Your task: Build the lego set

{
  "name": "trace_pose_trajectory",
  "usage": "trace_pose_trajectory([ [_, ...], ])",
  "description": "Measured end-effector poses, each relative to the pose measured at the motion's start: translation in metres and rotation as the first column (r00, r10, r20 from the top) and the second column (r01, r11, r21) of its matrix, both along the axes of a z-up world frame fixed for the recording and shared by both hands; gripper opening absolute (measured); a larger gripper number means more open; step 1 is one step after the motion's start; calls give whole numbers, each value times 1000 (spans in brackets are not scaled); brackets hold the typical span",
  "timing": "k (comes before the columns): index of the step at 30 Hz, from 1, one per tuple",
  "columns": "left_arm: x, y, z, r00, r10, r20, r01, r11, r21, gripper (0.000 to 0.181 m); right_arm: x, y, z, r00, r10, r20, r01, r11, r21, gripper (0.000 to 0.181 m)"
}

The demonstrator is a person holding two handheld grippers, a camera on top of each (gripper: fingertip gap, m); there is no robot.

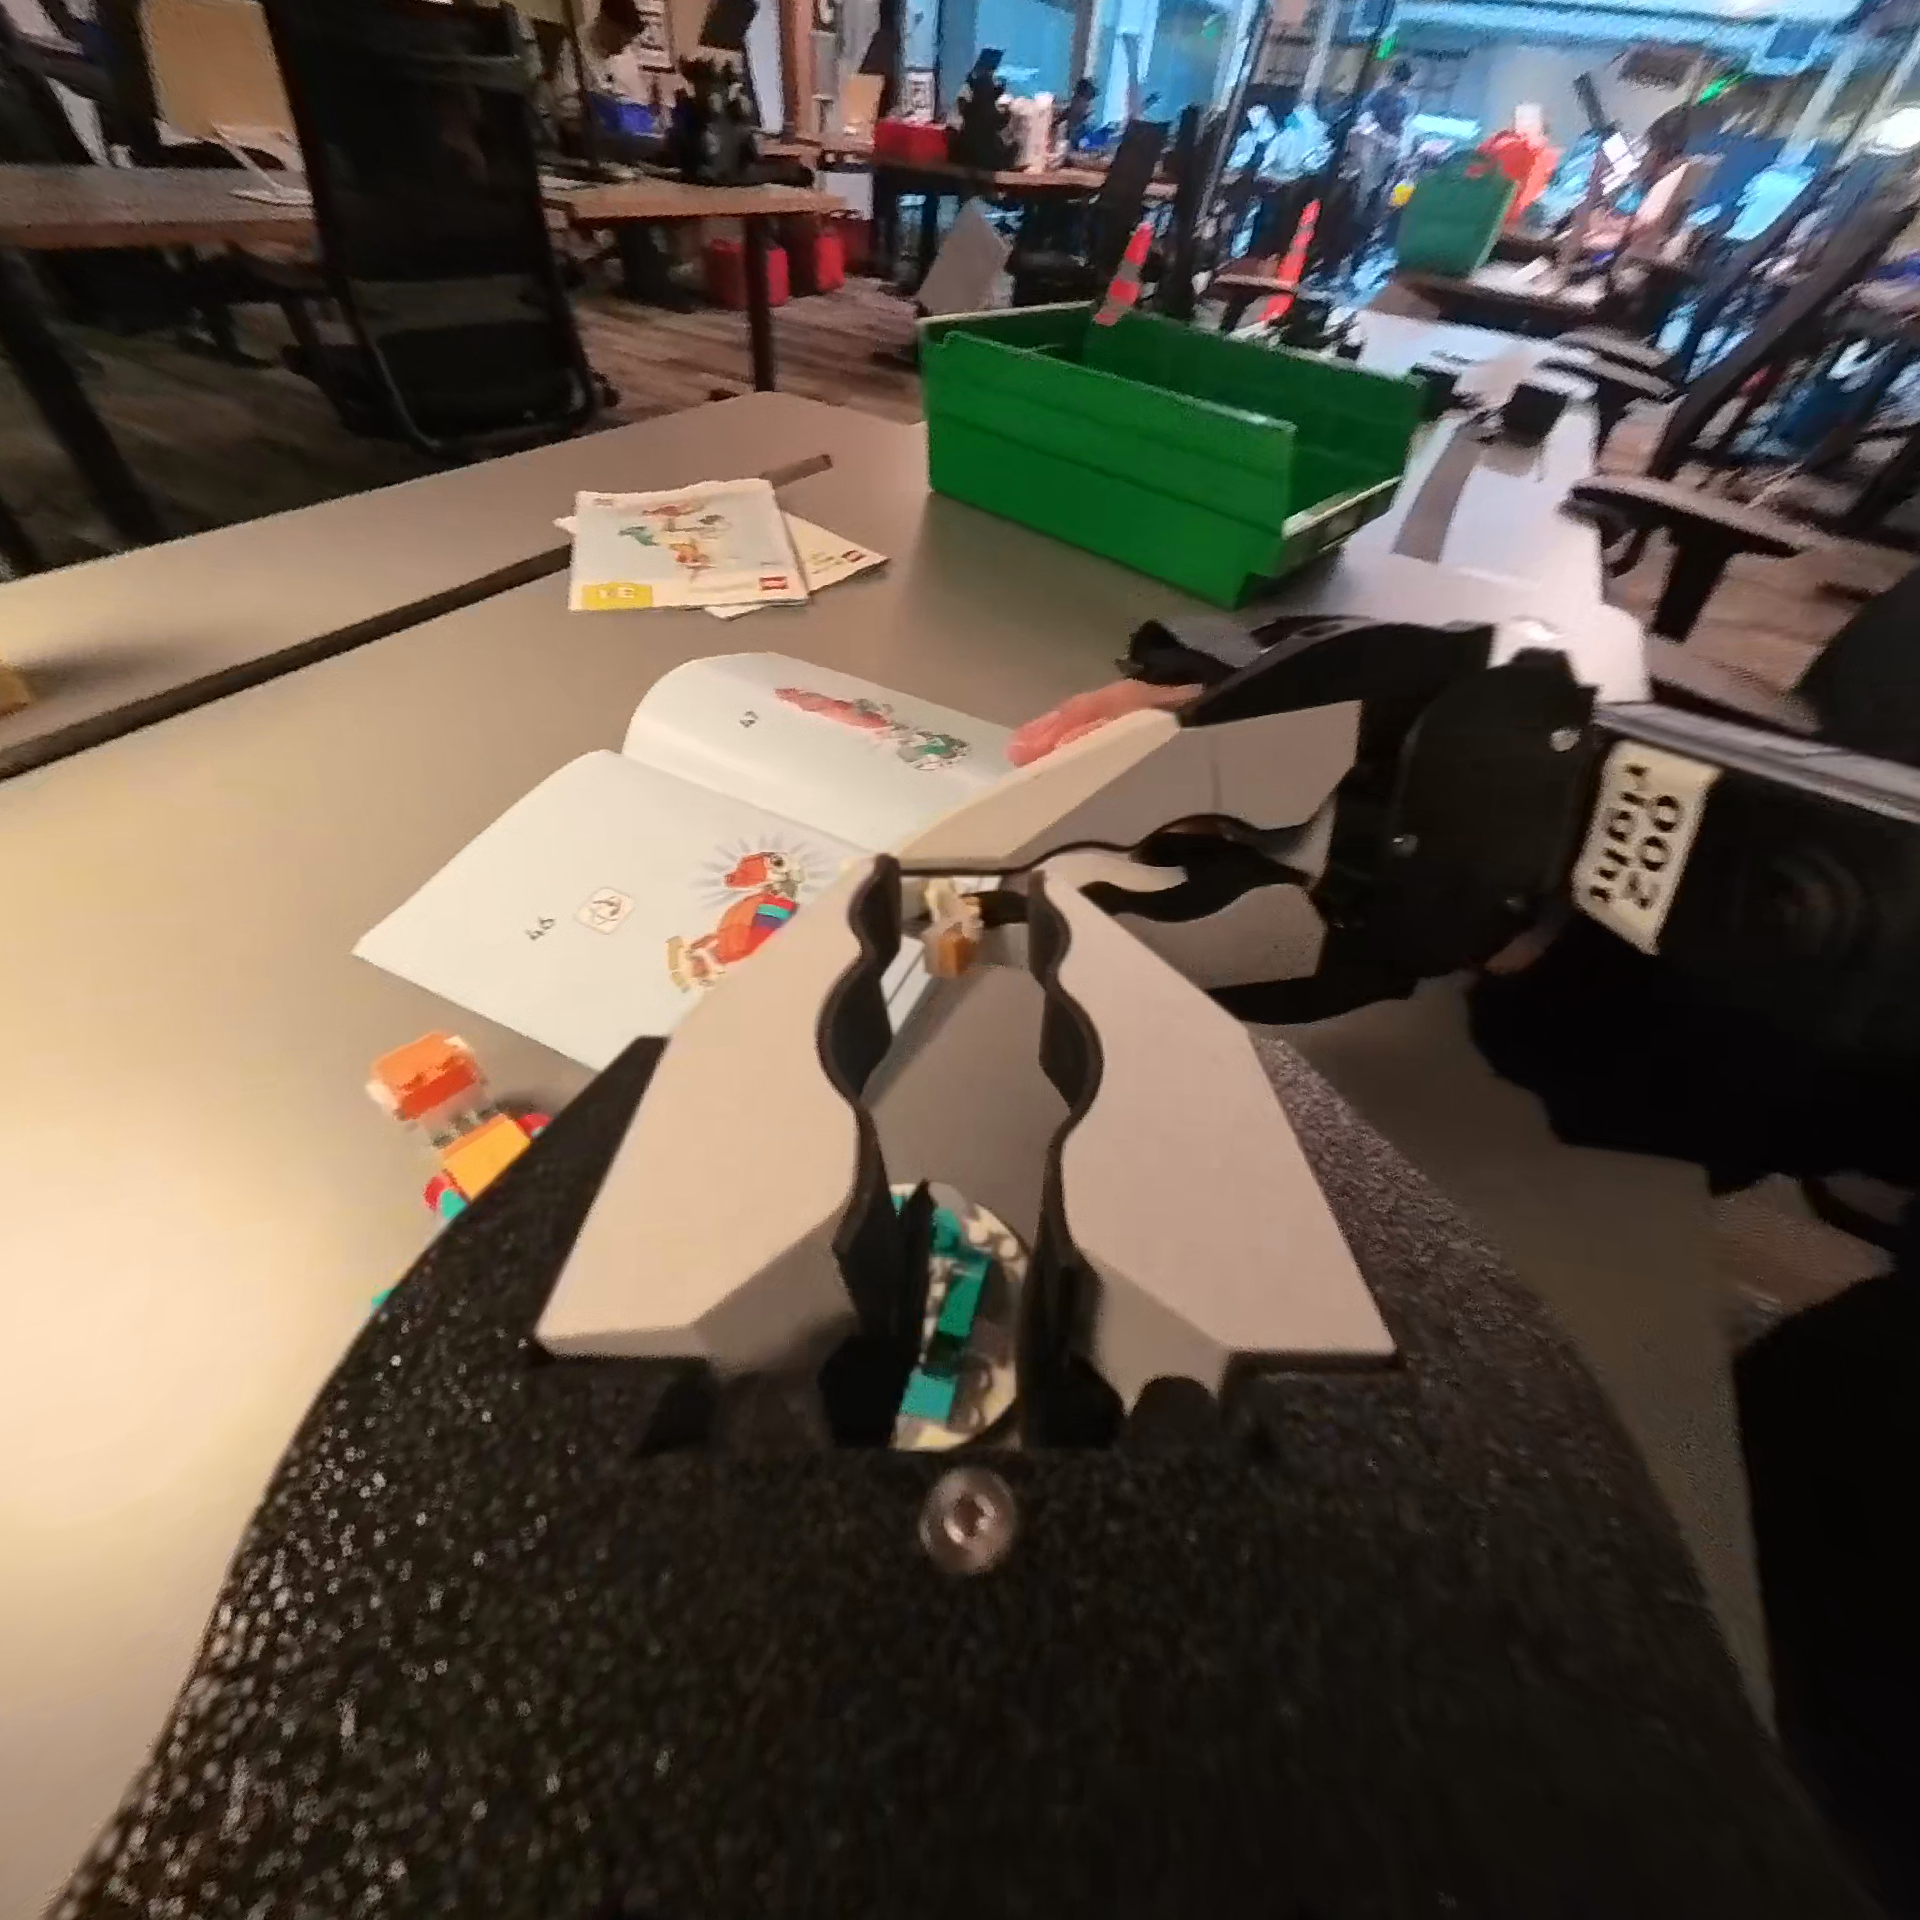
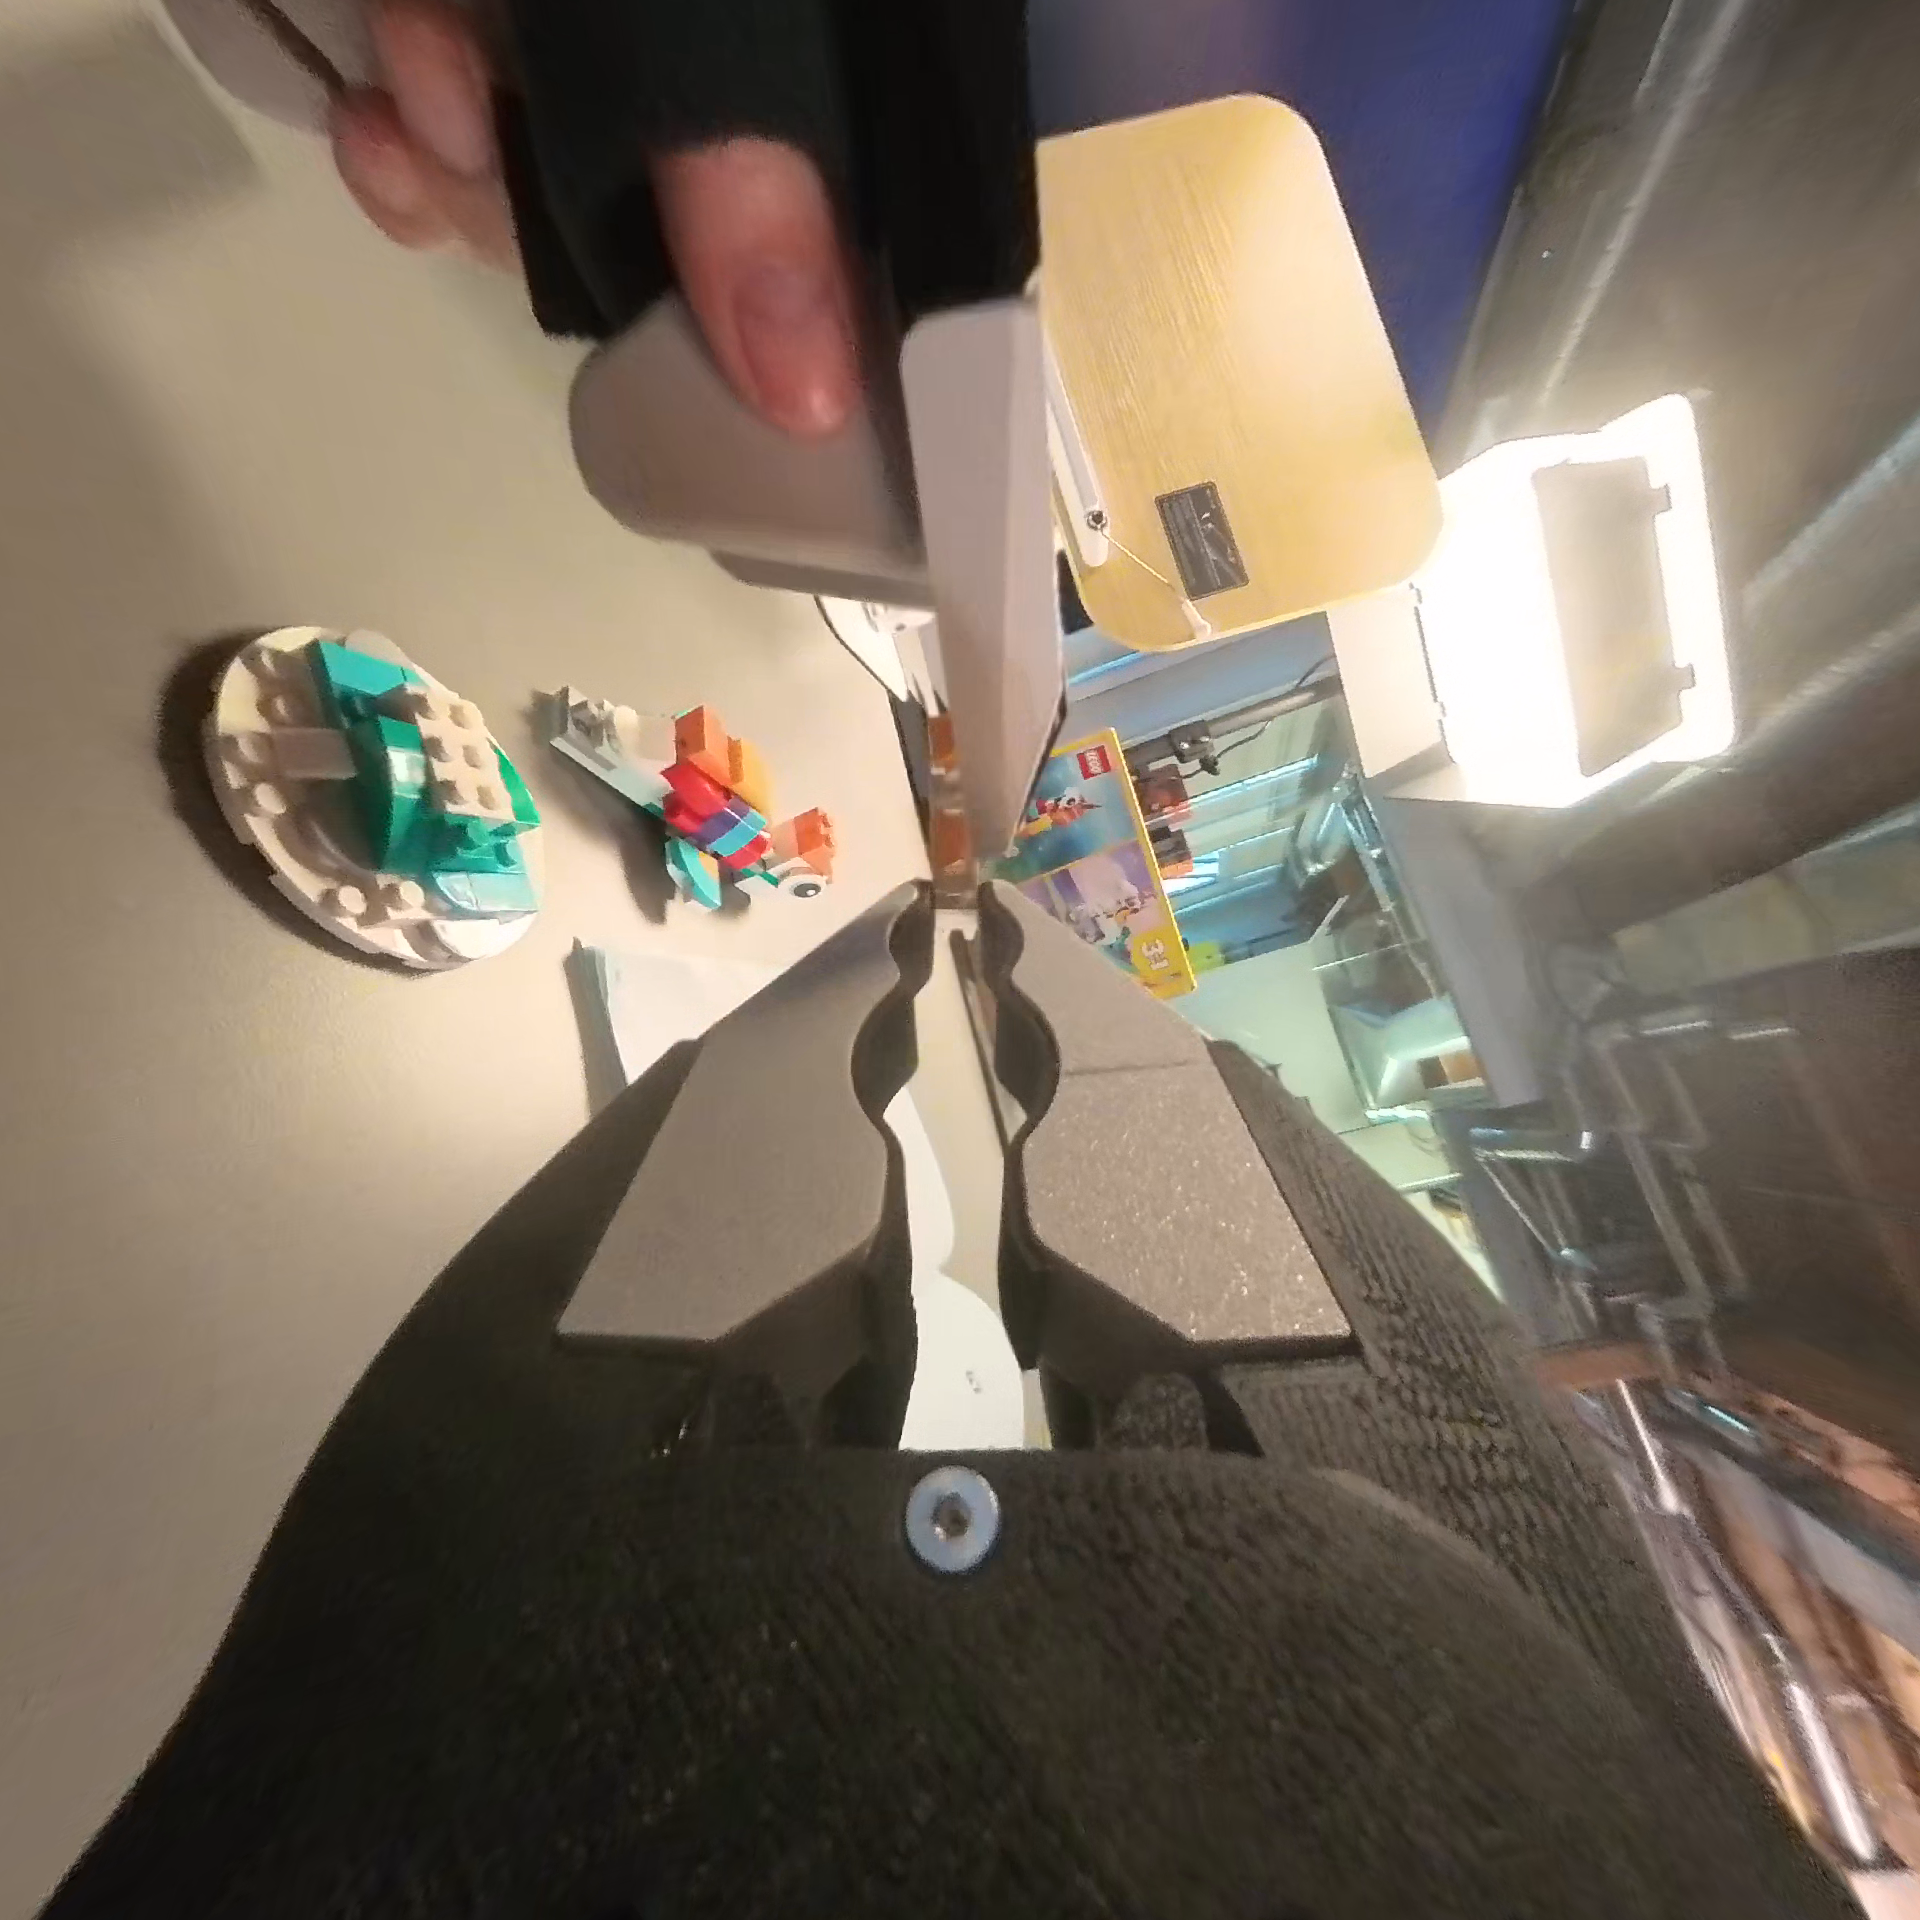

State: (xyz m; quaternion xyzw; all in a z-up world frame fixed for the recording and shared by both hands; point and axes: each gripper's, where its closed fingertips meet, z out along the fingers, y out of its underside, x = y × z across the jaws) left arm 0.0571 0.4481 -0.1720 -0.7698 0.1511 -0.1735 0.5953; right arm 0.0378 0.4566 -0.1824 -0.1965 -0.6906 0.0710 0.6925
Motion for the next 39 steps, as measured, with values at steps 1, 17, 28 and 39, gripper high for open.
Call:
trace_pose_trajectory([
  [1,-1,2,-2,1000,18,-26,-18,1000,-7,20,0,-1,1,1000,0,-6,0,1000,4,5],
  [17,-8,9,-13,826,89,-557,-74,996,50,0,-5,7,-8,998,-49,39,52,995,-83,8],
  [28,3,-8,-41,603,-103,-791,154,988,-11,0,0,-12,-45,958,131,254,-57,959,-278,32],
  [39,-77,-24,-13,901,149,-407,-167,986,-9,6,-20,-8,-61,878,303,371,59,700,-712,27],
])
